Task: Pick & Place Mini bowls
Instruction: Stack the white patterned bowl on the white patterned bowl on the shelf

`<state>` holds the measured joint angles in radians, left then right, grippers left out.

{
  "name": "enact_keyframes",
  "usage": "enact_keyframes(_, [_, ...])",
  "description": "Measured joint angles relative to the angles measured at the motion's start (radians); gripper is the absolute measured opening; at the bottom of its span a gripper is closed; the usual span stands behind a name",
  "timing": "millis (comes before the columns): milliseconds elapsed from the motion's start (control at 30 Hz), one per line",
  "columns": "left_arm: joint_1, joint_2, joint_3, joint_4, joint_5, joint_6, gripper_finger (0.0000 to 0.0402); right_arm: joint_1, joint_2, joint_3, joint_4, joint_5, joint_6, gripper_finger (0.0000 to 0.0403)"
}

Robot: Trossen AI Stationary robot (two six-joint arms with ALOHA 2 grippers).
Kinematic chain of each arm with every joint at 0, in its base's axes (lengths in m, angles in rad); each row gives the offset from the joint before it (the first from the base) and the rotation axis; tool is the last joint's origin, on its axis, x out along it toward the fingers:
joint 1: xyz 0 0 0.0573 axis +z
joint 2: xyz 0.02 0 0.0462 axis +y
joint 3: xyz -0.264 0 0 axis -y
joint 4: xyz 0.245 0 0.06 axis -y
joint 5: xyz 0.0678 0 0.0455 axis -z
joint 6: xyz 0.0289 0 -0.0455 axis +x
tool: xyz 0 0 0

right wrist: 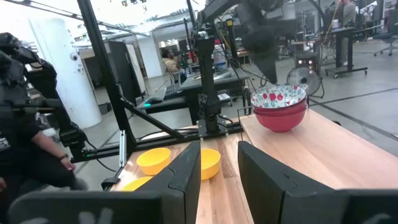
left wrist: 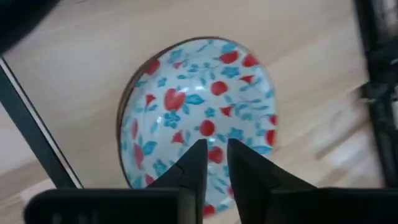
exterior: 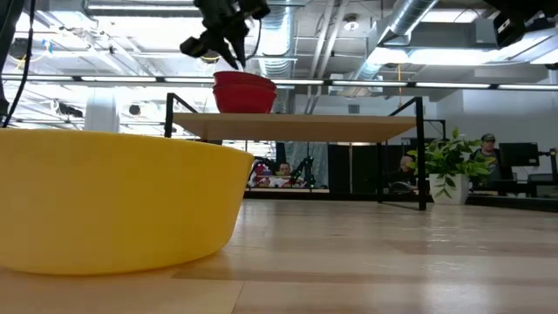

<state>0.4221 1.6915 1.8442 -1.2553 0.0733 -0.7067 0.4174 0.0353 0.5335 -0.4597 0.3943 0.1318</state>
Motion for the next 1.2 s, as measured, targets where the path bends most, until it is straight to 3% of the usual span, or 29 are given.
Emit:
enact_keyframes(533, [0.002, -0.001, -0.042, 0.077, -0.048, 0.101, 0.0007, 0.0, 0.0, 0.0, -0.004, 0.0, 0.011, 0.0097])
enact_keyframes(967, [-0.018, -0.1, -0.044, 0.09, -0.066, 0.218, 0.0006, 0.0, 0.0, 0.0, -0.035, -0.001, 0.053, 0.0097])
enact_keyframes(1100, [-0.018, -0.195, -0.178, 0.187, -0.065, 0.204, 0.0007, 0.0, 0.0, 0.0, -0.035, -0.001, 0.053, 0.0097])
enact_keyframes(1200, [-0.018, -0.285, -0.355, 0.383, -0.019, 0.196, 0.0007, 0.0, 0.0, 0.0, -0.034, -0.001, 0.053, 0.0097])
